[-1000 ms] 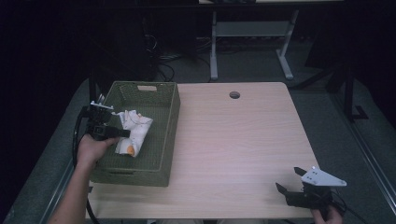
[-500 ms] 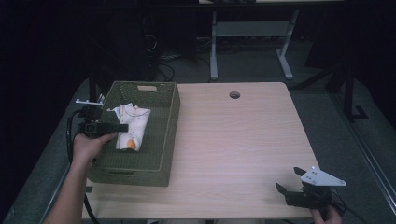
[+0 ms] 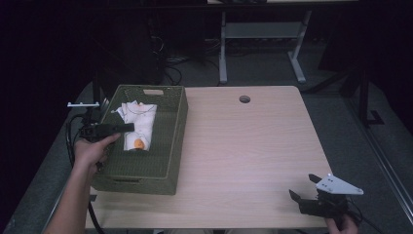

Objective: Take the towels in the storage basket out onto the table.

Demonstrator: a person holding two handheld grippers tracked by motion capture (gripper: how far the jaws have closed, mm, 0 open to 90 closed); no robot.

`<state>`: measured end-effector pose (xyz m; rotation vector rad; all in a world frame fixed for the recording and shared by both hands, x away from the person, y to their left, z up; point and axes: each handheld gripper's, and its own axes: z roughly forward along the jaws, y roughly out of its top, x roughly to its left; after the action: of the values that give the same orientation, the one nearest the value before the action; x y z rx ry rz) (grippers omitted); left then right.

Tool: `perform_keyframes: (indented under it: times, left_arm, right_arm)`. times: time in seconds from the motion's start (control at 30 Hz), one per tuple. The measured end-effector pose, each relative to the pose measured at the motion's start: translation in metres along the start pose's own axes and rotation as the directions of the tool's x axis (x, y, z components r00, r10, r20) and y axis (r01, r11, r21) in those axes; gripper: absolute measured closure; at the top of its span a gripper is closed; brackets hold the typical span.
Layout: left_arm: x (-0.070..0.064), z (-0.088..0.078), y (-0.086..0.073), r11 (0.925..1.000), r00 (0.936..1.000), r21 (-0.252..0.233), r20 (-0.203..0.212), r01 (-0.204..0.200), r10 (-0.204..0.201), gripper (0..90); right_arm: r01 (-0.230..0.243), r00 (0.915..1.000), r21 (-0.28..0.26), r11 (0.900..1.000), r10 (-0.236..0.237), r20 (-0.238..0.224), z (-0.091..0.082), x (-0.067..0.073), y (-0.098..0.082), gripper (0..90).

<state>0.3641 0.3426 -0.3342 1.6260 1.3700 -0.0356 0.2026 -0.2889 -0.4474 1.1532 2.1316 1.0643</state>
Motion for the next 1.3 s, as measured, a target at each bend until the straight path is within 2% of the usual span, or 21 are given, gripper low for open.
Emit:
perform_keyframes:
  times: [0.23,0.53,0.77,1.3]
  left_arm:
    - [-0.004,-0.002,0.004,0.9995,0.9992,-0.029,0.041,0.008,-0.007,80.3]
    - [-0.016,0.003,0.008,0.9995,0.9988,-0.027,0.047,-0.016,0.017,80.3]
    - [-0.022,0.003,0.013,0.9988,0.9964,-0.049,0.084,-0.007,0.012,80.4]
    - [-0.043,0.012,0.021,0.998,0.992,-0.049,0.118,-0.039,0.045,80.6]
  right_arm:
    - [-0.007,1.0,0.006,1.0,0.007,0.004,0.0,0.0,-0.001,13.8]
    - [-0.011,0.9999,0.002,1.0,0.011,0.006,-0.001,-0.001,-0.001,13.8]
    - [-0.013,0.9999,0.002,1.0,0.013,0.006,0.0,-0.001,-0.001,13.8]
    - [-0.011,0.9999,0.001,1.0,0.011,0.002,0.001,-0.002,-0.001,13.8]
